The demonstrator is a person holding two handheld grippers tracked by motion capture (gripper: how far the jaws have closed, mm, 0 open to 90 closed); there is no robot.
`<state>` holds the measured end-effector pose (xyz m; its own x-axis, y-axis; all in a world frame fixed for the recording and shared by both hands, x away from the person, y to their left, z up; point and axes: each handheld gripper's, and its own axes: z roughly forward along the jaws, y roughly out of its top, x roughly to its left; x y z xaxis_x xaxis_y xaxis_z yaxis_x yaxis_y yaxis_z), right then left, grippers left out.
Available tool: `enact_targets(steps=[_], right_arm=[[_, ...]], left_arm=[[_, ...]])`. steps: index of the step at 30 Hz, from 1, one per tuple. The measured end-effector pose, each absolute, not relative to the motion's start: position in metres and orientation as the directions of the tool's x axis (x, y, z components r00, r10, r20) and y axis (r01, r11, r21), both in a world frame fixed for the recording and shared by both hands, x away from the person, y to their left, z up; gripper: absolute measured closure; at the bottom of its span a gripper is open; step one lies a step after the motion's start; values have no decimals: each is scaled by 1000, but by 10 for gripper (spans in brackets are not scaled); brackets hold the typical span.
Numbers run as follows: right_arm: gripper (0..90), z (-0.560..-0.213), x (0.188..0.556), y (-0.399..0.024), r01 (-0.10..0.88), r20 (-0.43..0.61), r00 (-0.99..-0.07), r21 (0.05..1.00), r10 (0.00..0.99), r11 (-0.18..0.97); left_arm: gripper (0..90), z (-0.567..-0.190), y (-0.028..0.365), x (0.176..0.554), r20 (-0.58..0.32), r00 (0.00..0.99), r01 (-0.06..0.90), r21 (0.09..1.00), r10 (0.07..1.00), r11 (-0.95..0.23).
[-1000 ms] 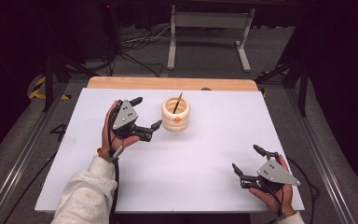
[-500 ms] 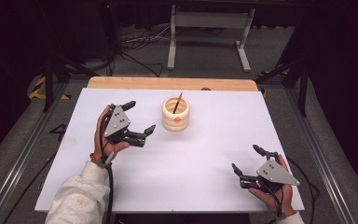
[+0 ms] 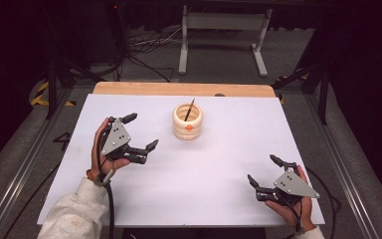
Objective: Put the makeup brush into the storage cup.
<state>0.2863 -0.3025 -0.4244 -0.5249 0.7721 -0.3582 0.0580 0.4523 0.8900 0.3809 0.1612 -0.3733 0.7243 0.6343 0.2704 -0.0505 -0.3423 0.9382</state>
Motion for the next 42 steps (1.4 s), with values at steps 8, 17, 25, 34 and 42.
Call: enact_targets(steps=[8,17,25,34,42], right_arm=[[99,-425,287,-303,60,-361,-524,888,772,456],[100,-425,286,-303,58,-362,-520,889,774,455],[100,-425,286,-302,59,-364,-522,887,772,458],[100,-425,286,-304,59,-363,-516,889,776,455],[100,-425,287,-306,60,-360,-510,891,781,450]], left_arm=[[20,-376,170,374,285,712,-46,931,642,-362],[23,-381,179,367,295,695,-53,930,655,-363],[23,-387,185,360,313,685,-52,922,658,-384],[32,-401,195,350,314,671,-23,915,672,-403],[32,-414,209,340,314,663,9,904,679,-427]])
